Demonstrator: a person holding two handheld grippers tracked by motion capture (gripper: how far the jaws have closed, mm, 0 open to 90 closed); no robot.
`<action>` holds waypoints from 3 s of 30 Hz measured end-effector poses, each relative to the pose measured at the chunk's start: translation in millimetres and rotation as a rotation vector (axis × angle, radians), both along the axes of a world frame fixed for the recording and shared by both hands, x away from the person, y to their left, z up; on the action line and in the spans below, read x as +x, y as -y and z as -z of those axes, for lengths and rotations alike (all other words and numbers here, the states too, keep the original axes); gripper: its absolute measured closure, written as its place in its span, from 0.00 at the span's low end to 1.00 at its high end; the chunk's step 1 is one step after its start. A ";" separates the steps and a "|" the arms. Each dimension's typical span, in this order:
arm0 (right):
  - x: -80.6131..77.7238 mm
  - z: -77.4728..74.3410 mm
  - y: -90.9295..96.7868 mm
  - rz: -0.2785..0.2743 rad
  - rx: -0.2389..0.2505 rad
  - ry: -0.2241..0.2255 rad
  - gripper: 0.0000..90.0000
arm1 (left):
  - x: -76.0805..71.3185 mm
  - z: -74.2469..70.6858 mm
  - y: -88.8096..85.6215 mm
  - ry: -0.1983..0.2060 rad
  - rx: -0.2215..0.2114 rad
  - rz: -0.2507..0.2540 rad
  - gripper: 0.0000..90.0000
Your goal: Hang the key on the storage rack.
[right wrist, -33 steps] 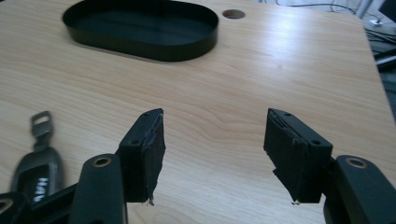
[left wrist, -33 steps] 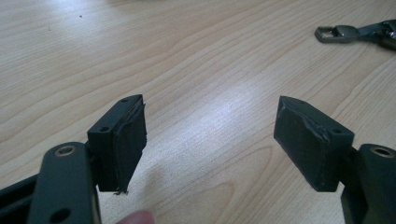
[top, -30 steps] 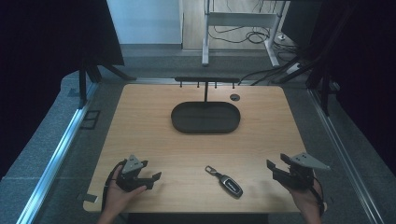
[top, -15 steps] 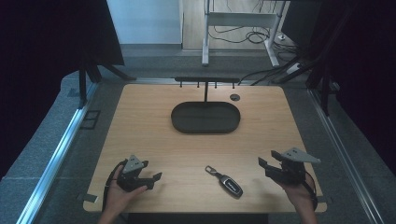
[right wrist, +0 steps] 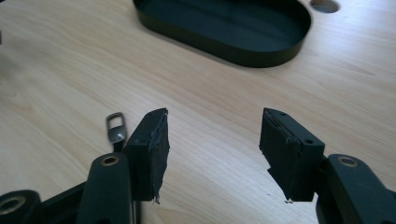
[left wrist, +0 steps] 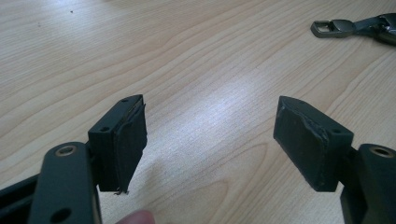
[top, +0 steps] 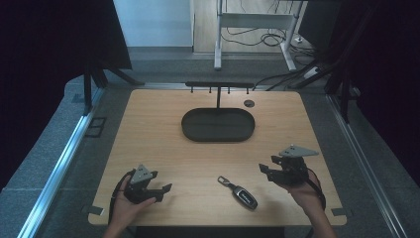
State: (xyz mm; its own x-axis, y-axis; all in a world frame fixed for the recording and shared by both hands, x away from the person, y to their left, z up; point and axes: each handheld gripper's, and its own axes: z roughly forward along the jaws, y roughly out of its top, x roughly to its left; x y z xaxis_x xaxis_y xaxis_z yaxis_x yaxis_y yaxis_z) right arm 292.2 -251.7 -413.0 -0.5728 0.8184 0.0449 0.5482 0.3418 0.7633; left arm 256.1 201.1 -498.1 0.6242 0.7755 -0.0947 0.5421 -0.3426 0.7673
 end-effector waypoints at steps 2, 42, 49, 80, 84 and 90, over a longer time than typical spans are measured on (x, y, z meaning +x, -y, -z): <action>1.6 -1.9 -4.7 -0.017 -0.008 -0.014 0.47 | -0.1 0.1 -0.4 0.000 -0.002 -0.001 0.29; 16.9 2.6 -79.9 -0.225 -0.180 -0.134 0.53 | -1.7 4.6 4.5 -0.009 0.011 0.005 0.29; 19.7 15.9 -94.1 -0.253 -0.243 -0.175 0.53 | -1.9 3.9 3.4 -0.006 0.010 0.004 0.29; 36.3 61.9 -118.9 -0.300 -0.385 -0.397 0.69 | -2.5 5.4 5.8 -0.012 0.011 0.013 0.29; 35.7 66.4 -123.7 -0.304 -0.417 -0.411 0.73 | -2.6 5.2 5.9 -0.011 0.011 0.014 0.29; 35.0 66.2 -128.3 -0.289 -0.442 -0.427 0.79 | -2.6 5.9 6.9 -0.014 0.014 0.017 0.29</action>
